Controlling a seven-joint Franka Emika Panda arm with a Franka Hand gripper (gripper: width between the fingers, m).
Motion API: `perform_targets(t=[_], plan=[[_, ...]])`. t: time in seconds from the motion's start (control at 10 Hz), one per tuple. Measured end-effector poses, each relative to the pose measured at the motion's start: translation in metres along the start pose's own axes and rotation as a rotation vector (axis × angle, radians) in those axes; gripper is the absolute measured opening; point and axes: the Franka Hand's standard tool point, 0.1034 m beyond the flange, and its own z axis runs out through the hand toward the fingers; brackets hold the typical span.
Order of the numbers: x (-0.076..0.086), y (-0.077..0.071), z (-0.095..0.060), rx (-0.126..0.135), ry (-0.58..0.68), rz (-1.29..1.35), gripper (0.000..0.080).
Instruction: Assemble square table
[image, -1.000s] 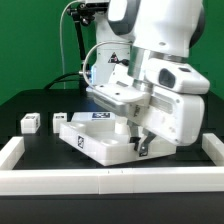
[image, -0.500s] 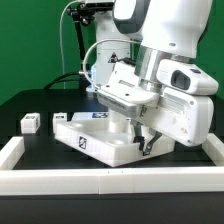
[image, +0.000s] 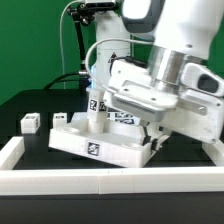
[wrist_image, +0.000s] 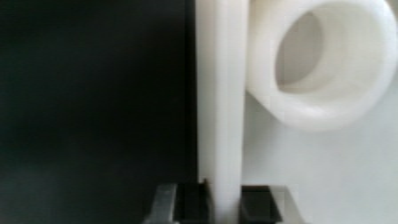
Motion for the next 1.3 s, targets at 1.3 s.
perform_targets(t=[1.3], plan=[[-0.018, -0.028, 0.007, -0.212, -0.105, -0.113, 0.0064]])
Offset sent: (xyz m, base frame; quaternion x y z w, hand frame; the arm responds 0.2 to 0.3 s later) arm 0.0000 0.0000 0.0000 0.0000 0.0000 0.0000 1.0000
